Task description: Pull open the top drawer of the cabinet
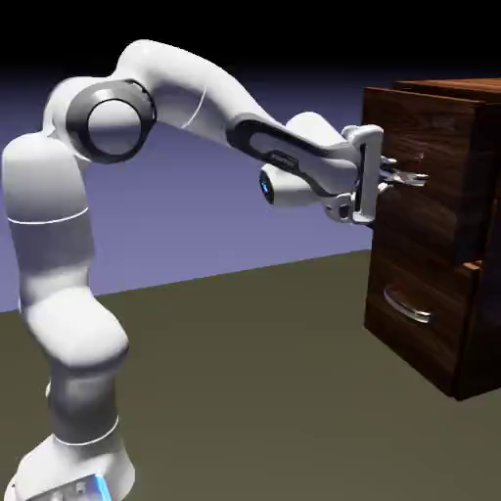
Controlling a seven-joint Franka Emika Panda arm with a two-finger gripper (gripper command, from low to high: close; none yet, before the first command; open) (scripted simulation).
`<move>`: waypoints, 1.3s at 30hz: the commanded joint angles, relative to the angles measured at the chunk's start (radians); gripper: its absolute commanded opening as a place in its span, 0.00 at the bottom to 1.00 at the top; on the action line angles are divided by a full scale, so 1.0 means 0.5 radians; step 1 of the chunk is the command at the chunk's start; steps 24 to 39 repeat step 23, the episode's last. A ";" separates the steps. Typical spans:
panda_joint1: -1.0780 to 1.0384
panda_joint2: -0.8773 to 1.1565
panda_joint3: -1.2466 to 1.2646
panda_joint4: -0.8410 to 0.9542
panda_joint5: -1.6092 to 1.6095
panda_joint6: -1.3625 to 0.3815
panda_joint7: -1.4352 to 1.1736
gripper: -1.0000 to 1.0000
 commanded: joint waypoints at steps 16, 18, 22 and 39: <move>-0.144 -1.138 0.244 -1.035 0.356 0.045 -0.350 0.00; -0.161 -1.208 0.264 -1.083 0.386 0.067 -0.372 1.00; -0.217 -1.426 0.321 -1.212 0.491 0.155 -0.446 1.00; -0.236 -1.498 0.341 -1.255 0.525 0.185 -0.471 1.00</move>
